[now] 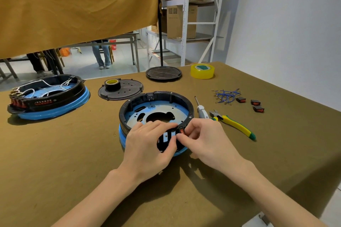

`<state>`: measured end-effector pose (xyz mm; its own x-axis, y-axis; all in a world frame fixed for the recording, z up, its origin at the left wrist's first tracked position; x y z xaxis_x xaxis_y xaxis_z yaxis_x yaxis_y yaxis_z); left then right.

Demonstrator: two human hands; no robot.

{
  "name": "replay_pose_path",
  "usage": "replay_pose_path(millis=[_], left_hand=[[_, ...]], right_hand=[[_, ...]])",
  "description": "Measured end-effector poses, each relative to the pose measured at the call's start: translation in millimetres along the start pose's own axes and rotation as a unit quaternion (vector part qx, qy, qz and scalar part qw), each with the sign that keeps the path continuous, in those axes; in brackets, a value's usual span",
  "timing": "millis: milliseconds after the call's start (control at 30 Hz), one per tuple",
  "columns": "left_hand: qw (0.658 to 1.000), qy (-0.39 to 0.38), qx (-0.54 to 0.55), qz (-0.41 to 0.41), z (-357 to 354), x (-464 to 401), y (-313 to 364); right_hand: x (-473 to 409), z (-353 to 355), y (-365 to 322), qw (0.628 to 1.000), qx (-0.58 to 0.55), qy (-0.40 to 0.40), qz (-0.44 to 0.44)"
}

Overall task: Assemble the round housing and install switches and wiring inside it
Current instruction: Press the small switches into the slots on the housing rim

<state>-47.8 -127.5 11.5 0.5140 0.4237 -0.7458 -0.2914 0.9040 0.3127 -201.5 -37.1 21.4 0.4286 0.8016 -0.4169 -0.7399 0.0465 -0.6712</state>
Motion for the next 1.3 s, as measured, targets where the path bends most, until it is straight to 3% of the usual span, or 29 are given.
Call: replay_pose_path(millis=[233,400,600,800,1100,1300], left_hand=[[0.997,-0.014,0.024,0.066,4.9,-13.0,3.0],[0.978,-0.162,-0.025,0.132,-1.8,-36.9,-5.9],[0.953,-0.261,0.005,0.152,-9.0,-48.6,-11.6],[0.965,-0.221,-0.023,0.140,-10.4,-43.2,-13.5],[0.947,-0.257,0.031,0.191,-14.7,-48.4,-16.5],[0.938,-0.299,0.013,0.177,-14.7,-52.1,-16.2]], right_hand=[[1.8,3.6,10.4,0.996,-0.024,-0.026,0.079],[-1.6,5.4,16.3,0.994,-0.054,-0.063,0.070],[-7.0,9.7,25.1,0.984,-0.134,-0.120,0.013],[-11.1,8.4,28.8,0.985,-0.140,-0.102,0.022],[-8.5,2.5,33.0,0.978,-0.186,-0.097,0.009],[-2.1,-2.0,36.9,0.969,-0.229,-0.088,-0.005]])
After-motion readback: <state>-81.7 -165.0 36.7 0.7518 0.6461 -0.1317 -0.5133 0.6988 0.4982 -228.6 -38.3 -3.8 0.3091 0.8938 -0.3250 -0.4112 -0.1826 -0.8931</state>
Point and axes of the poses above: each hand's wrist, its own x-axis away from the middle knuckle, its own z-axis out of the back of the hand, y = z × x, the point moved 3 cm from there along -x, towards the middle knuckle, and after that the axes turned 5 degrees about y, right-handed, at the moved point
